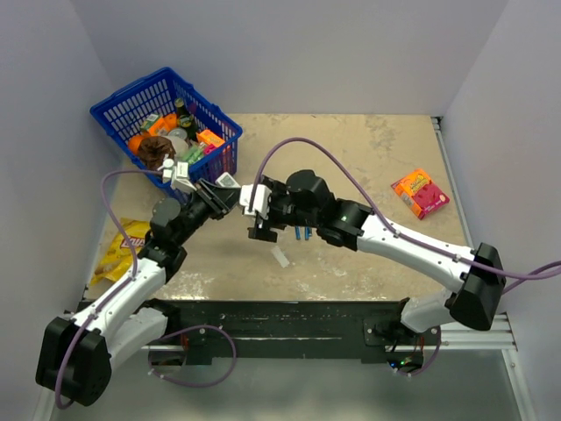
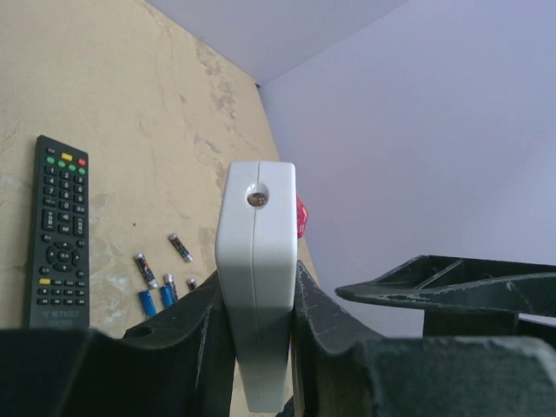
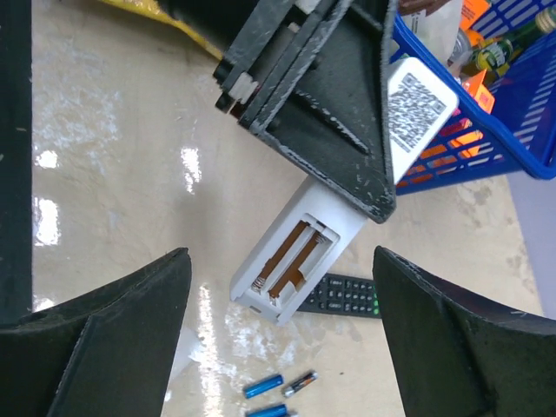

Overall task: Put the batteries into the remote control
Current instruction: Remove the battery cover from the remote control.

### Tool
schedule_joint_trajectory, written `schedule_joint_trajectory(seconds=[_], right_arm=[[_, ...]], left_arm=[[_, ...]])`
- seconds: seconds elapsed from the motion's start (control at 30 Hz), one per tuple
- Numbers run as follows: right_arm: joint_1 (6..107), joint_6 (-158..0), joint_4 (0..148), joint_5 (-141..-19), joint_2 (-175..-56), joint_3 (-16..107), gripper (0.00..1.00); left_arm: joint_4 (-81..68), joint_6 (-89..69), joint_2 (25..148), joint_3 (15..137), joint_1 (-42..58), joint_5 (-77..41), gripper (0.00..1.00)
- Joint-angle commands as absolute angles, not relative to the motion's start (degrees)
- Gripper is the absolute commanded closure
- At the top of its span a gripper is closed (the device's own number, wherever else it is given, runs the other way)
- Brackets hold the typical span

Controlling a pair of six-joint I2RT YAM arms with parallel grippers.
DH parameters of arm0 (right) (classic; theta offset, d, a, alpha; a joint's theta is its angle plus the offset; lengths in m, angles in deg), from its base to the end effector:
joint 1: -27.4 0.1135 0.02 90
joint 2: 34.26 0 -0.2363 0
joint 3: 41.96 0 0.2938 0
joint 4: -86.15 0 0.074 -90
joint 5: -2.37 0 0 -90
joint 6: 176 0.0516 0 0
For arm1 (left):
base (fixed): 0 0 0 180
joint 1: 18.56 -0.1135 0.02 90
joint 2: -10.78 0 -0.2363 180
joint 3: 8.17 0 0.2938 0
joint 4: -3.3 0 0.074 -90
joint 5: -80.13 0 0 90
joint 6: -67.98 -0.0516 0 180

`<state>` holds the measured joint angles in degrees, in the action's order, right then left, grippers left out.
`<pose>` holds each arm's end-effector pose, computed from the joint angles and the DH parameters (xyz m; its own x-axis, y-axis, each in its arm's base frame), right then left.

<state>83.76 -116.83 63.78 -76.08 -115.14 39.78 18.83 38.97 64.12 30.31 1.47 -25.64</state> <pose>0.2087 0.3322 0.3056 0.2965 -0.4608 -0.8365 -0.8931 0.1764 -0.4138 0.2644 -0.1113 0.2292 -0.5062 -0.7113 -0.4877 0.2933 0.3898 -0.8729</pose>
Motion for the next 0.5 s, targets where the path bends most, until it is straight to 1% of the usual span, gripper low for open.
schedule_joint_trajectory(seconds=[0.0,0.07,0.23,0.37,0.47], right_arm=[[82.60,-108.34,64.88,-79.28,-112.84,43.03,0.12],[81.90,-104.21,62.87,-80.94,-112.22,43.13,0.12],[79.96,-96.13,55.32,-85.96,-111.08,40.76,0.16],[79.61,-91.20,48.19,-87.37,-111.25,37.68,0.19],[79.61,-86.72,42.30,-86.14,-112.83,36.10,0.20]], left_arm=[[24.74,40.65,64.83,27.88,1.74,-22.80,1.00],[24.74,38.72,65.44,27.26,1.65,-21.83,1.00],[20.53,32.76,63.78,27.34,1.48,-18.49,1.00],[12.38,26.69,60.10,30.23,1.48,-14.72,1.00],[8.50,22.29,58.25,32.08,1.48,-12.61,1.00]])
